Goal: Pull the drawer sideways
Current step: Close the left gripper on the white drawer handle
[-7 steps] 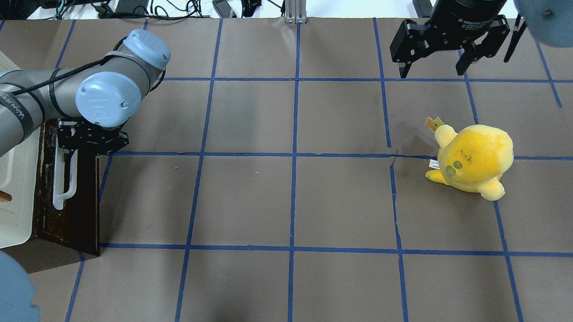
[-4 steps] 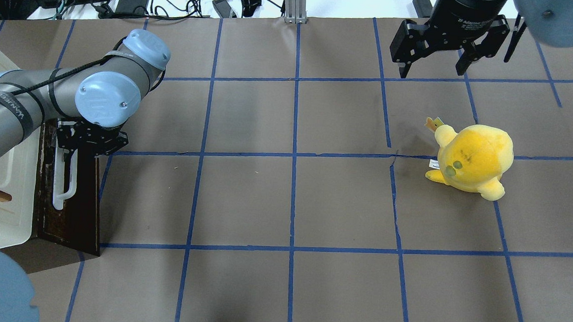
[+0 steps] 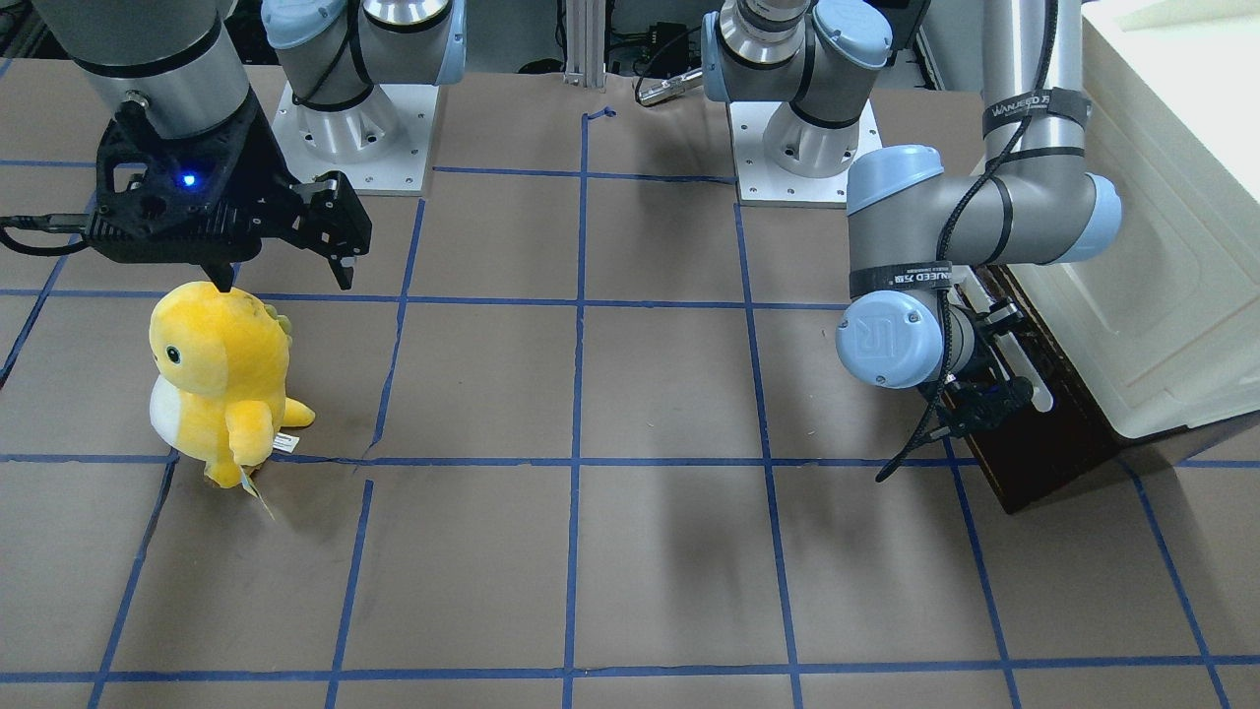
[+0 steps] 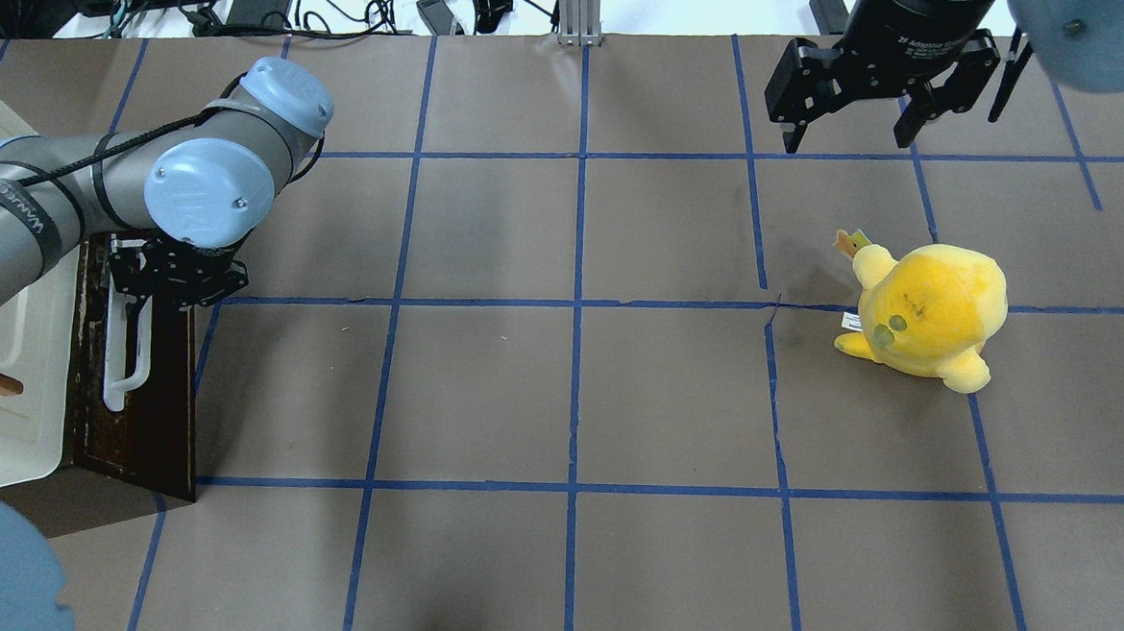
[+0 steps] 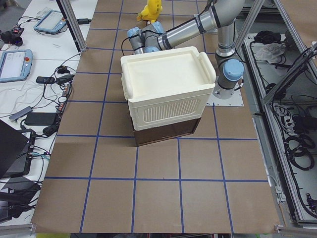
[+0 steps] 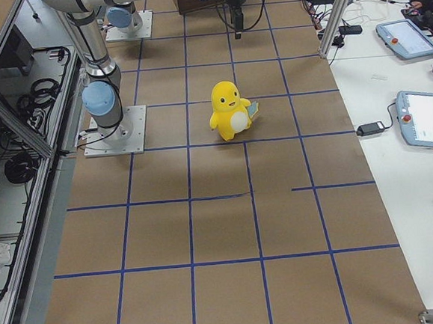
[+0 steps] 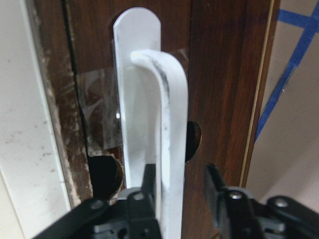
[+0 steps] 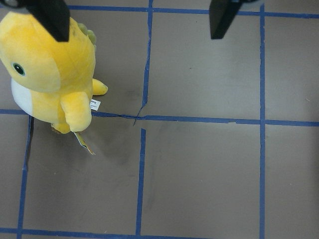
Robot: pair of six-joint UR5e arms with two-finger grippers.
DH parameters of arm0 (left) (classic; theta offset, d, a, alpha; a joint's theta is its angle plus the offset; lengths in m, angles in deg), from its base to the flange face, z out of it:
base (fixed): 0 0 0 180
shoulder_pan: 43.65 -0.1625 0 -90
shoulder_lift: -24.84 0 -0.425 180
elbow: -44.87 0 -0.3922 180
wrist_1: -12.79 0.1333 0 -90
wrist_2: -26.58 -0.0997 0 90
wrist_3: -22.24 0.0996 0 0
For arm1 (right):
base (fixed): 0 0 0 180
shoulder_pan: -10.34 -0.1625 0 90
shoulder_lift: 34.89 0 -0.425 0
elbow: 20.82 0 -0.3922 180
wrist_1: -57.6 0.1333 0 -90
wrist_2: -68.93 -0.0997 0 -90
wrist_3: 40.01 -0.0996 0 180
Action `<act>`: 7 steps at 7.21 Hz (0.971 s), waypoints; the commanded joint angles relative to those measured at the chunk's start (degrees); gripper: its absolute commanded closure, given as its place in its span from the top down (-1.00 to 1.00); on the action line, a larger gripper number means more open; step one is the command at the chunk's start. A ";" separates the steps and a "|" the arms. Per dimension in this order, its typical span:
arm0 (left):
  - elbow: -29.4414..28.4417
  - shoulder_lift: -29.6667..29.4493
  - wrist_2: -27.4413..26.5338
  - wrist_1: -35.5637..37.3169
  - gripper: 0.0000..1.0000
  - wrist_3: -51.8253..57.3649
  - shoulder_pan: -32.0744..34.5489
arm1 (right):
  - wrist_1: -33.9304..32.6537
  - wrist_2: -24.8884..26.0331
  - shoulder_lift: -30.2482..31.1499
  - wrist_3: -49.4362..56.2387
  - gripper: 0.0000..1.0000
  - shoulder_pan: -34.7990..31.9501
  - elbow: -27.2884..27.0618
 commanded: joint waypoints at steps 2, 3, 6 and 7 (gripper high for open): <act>-0.09 0.27 -0.22 -0.79 -0.77 -0.11 0.06 | 0.00 0.08 0.00 -0.01 1.00 0.00 0.00; -0.26 0.45 -0.22 -1.05 -0.77 -0.11 0.15 | 0.00 0.00 0.00 -0.01 1.00 0.00 0.00; -0.79 0.19 0.30 -1.41 -0.85 -0.11 0.58 | 0.00 0.00 0.00 0.08 1.00 0.00 0.00; -0.79 0.10 0.31 -1.41 -0.85 -0.19 0.59 | 0.00 0.08 0.00 -0.01 1.00 0.00 0.00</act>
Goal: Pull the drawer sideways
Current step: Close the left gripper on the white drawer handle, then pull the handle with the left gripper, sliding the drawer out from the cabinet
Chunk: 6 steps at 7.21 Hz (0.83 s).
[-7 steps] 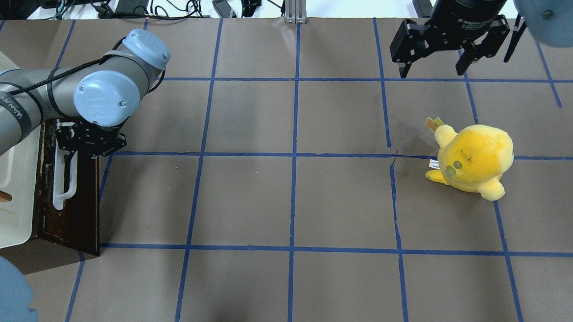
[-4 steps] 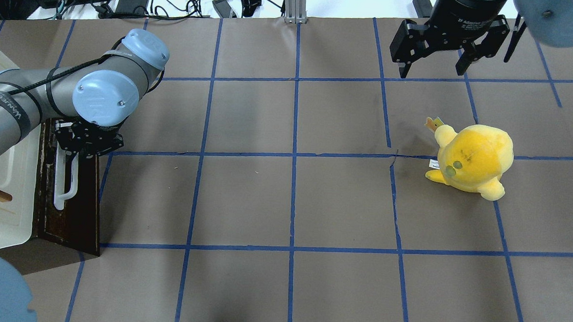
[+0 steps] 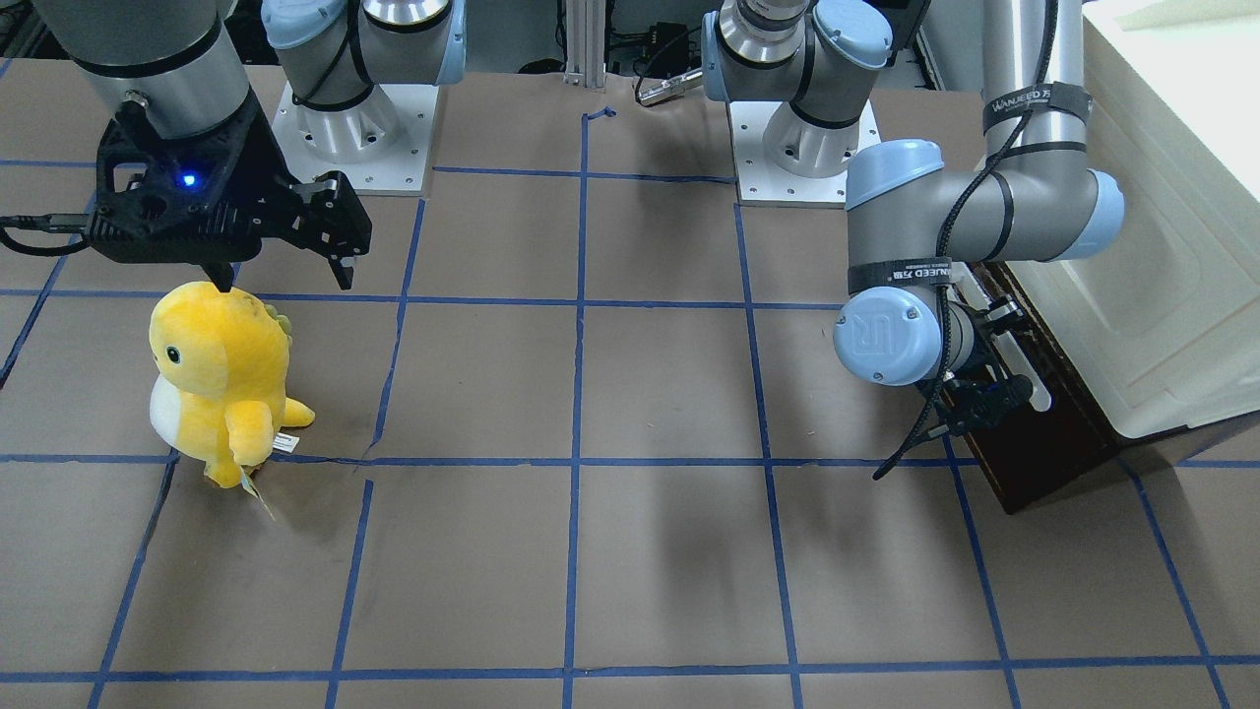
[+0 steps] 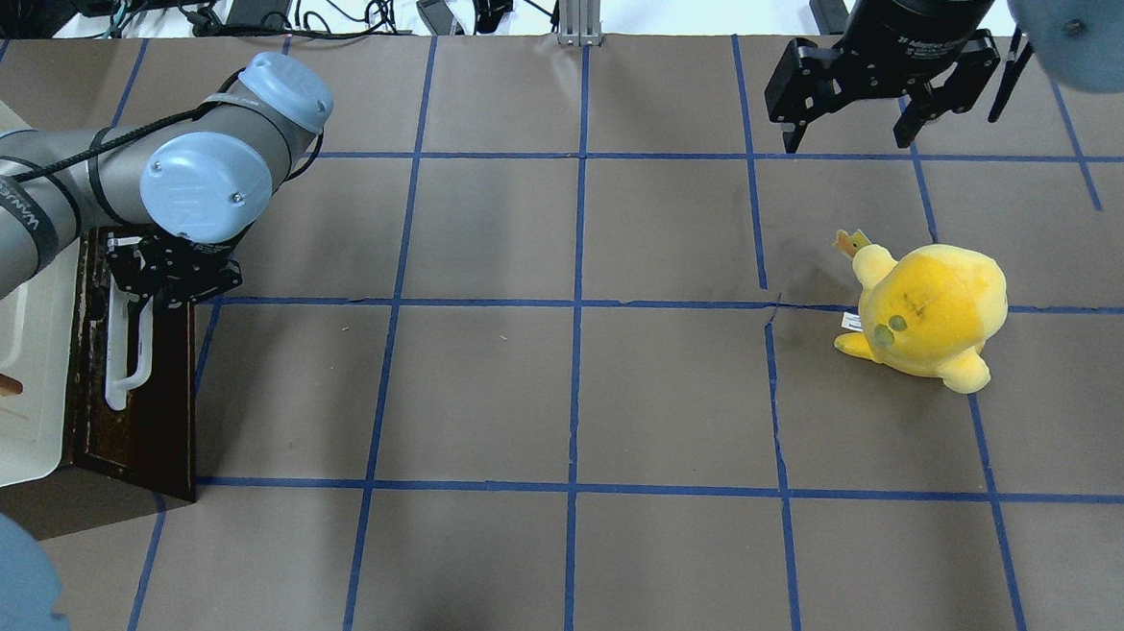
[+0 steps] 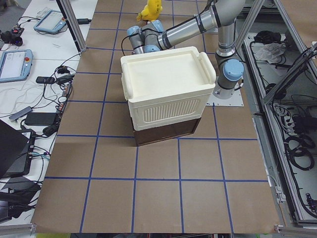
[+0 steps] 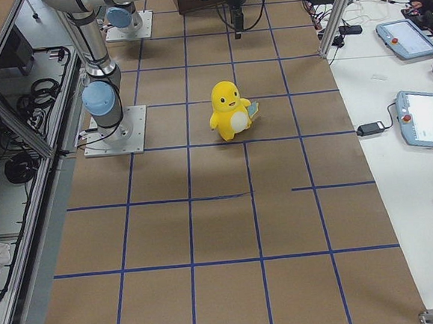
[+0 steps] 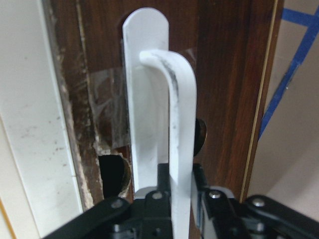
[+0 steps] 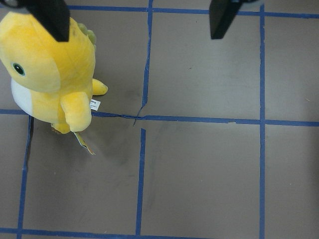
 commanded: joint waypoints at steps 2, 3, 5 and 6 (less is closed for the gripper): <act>-0.04 -0.79 0.38 0.15 -0.85 -0.89 0.87 | 0.00 -0.02 0.00 -0.04 1.00 0.00 0.00; -0.04 -0.71 0.39 0.06 -0.85 -0.89 1.22 | 0.00 -0.02 0.00 -0.04 1.00 0.00 0.00; -0.12 -0.79 0.39 0.24 -0.85 -0.89 2.45 | 0.00 -0.02 0.00 -0.04 1.00 0.00 0.00; -0.39 -0.71 0.39 0.15 -0.85 -0.89 2.89 | 0.00 -0.02 0.00 -0.04 1.00 0.00 0.00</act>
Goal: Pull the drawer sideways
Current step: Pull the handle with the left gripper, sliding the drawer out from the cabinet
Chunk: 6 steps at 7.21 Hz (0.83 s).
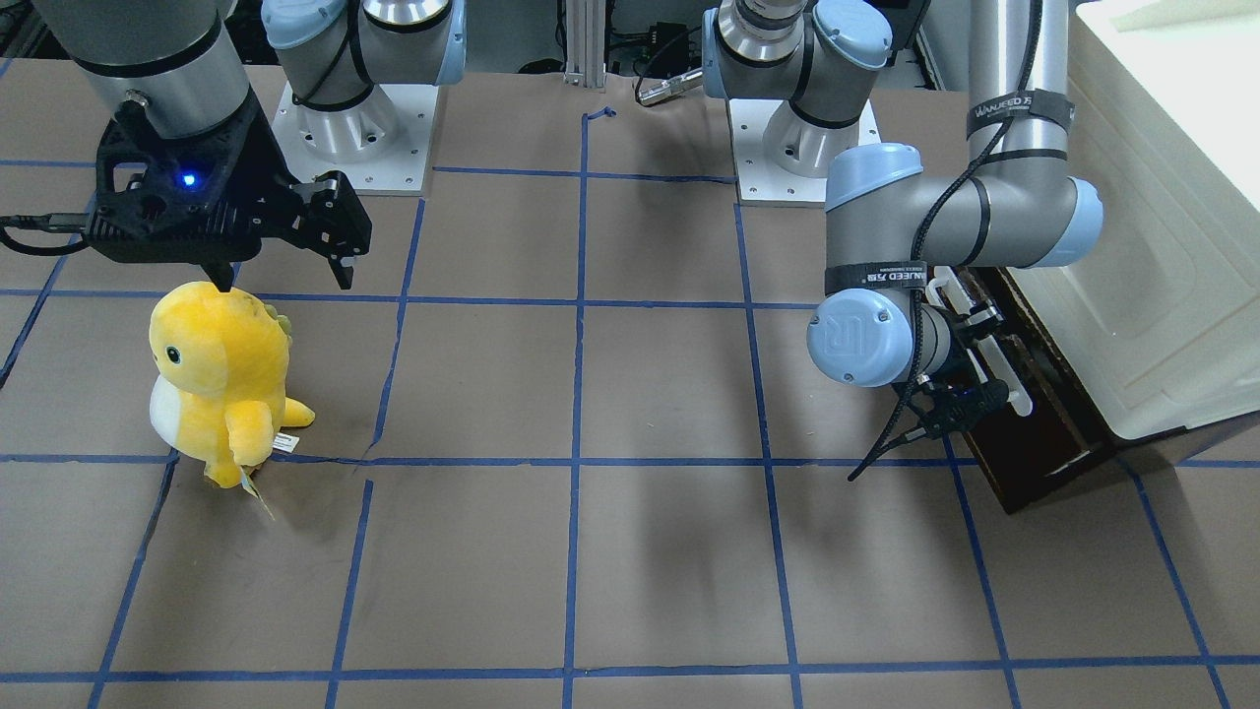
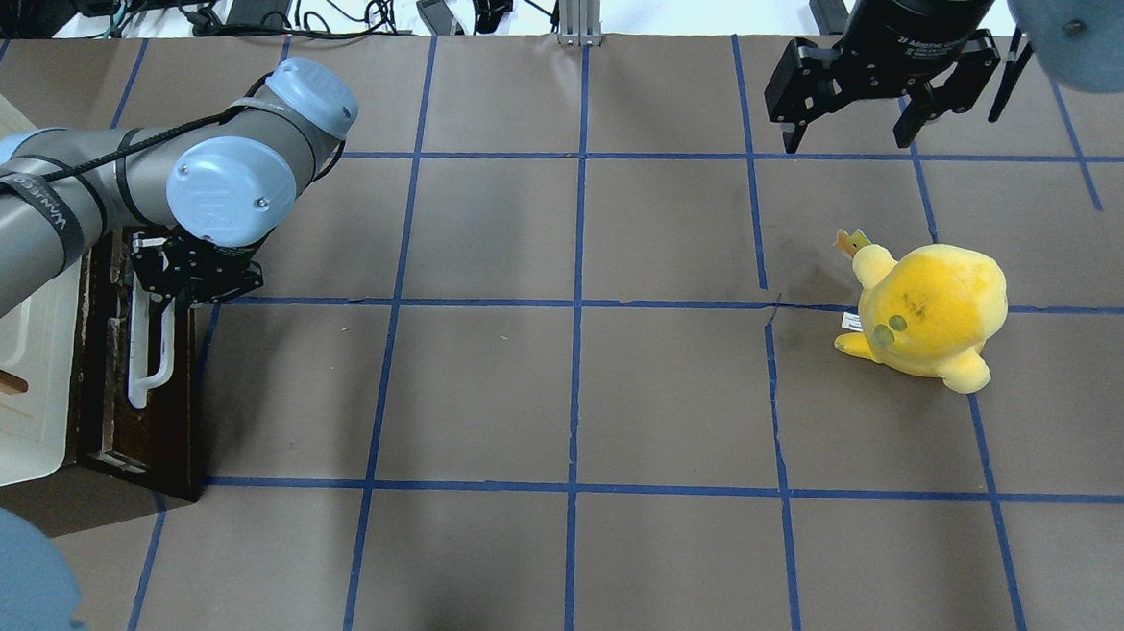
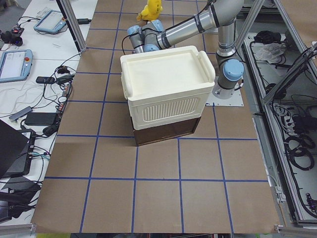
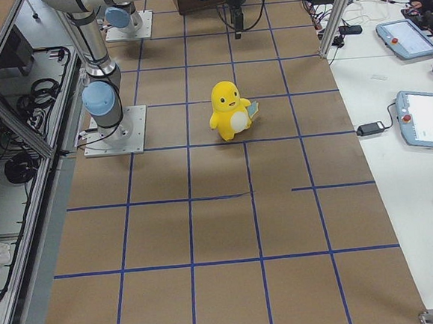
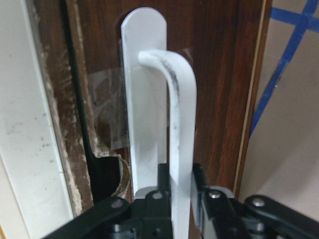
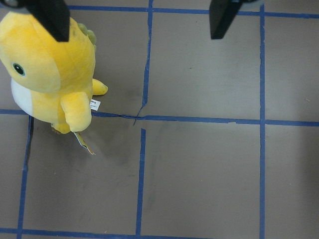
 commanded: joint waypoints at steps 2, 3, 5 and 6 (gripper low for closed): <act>-0.64 0.06 -0.01 -0.12 -0.91 0.00 1.19 | 0.00 0.00 0.00 0.09 1.00 0.00 0.00; -0.73 0.06 0.08 -0.12 -0.90 0.00 2.58 | 0.00 0.00 0.00 0.00 1.00 0.00 0.00; -0.91 0.06 0.25 -0.12 -0.90 0.00 3.82 | 0.00 0.00 0.00 0.00 1.00 0.00 0.00; -0.99 0.06 0.34 -0.12 -0.90 0.00 4.09 | 0.00 0.00 0.00 0.00 1.00 0.00 0.00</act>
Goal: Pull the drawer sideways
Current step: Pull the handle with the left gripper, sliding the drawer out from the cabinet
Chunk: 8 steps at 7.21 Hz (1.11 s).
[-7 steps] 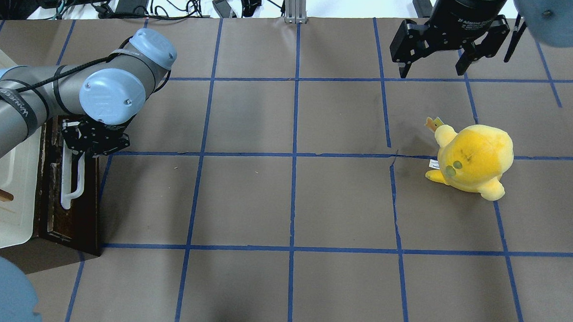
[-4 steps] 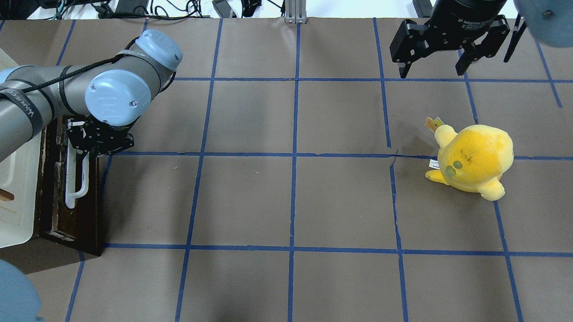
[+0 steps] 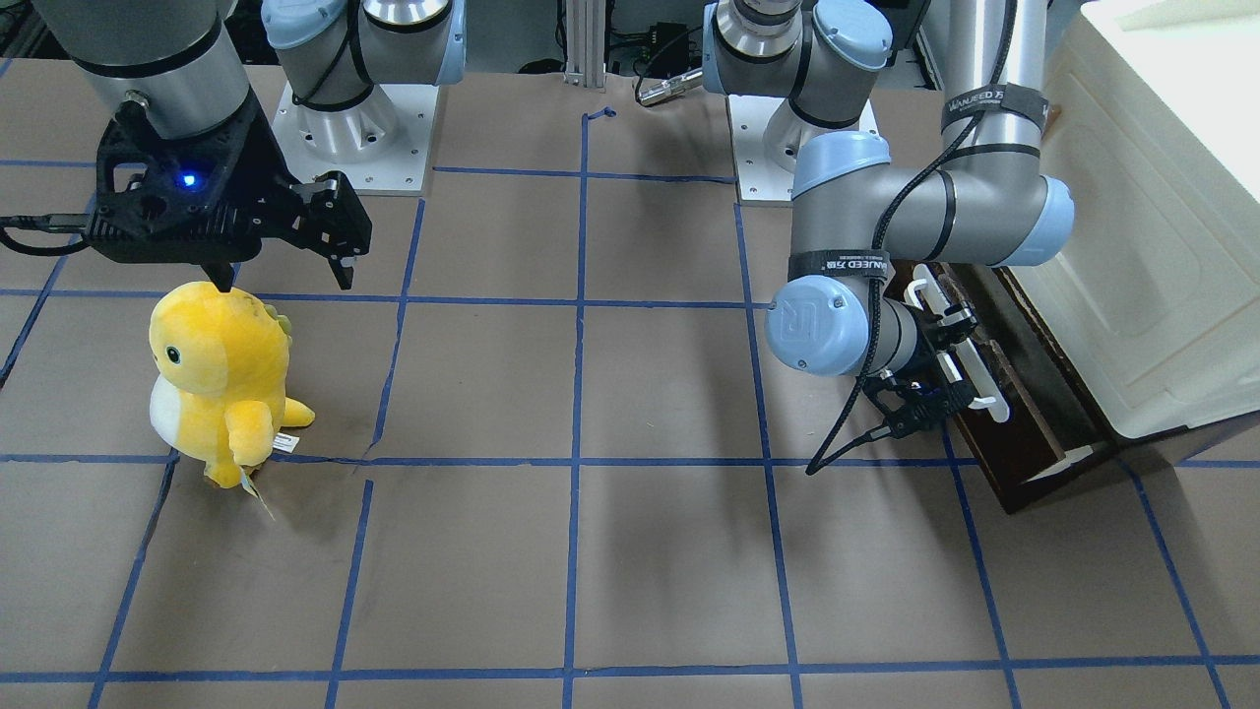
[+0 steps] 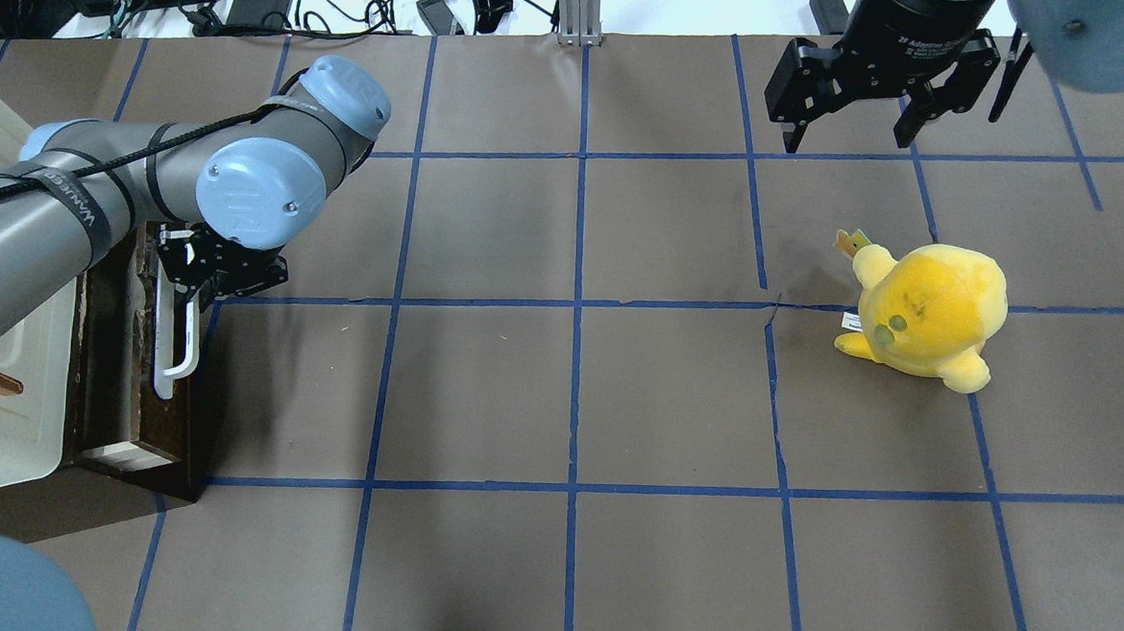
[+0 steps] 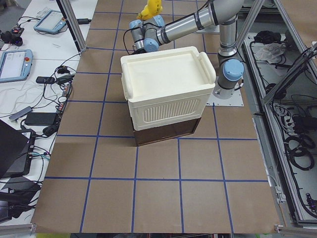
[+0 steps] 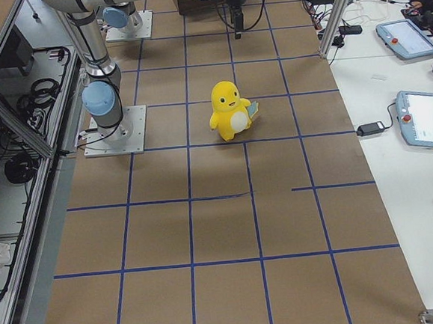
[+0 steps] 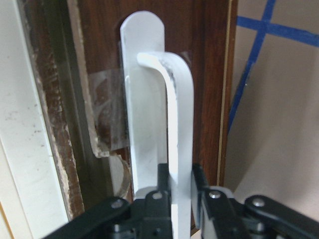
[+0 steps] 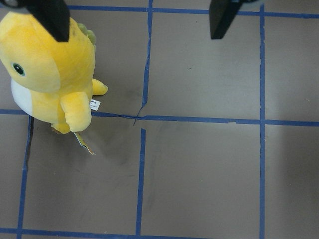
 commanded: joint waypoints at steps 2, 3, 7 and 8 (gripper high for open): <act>-0.62 -0.08 0.48 0.00 -0.90 0.00 1.46 | 0.00 0.00 0.00 0.00 1.00 0.00 0.00; -1.84 -0.43 1.53 -0.17 -0.90 0.00 2.43 | 0.00 0.00 0.00 0.00 1.00 0.00 0.00; -2.21 -0.79 2.94 -0.35 -0.90 -0.09 3.93 | 0.00 0.00 0.00 0.08 1.00 0.00 0.00; -2.30 -0.79 3.03 -0.35 -0.90 -0.09 4.37 | 0.00 0.09 0.00 0.00 1.00 0.00 0.00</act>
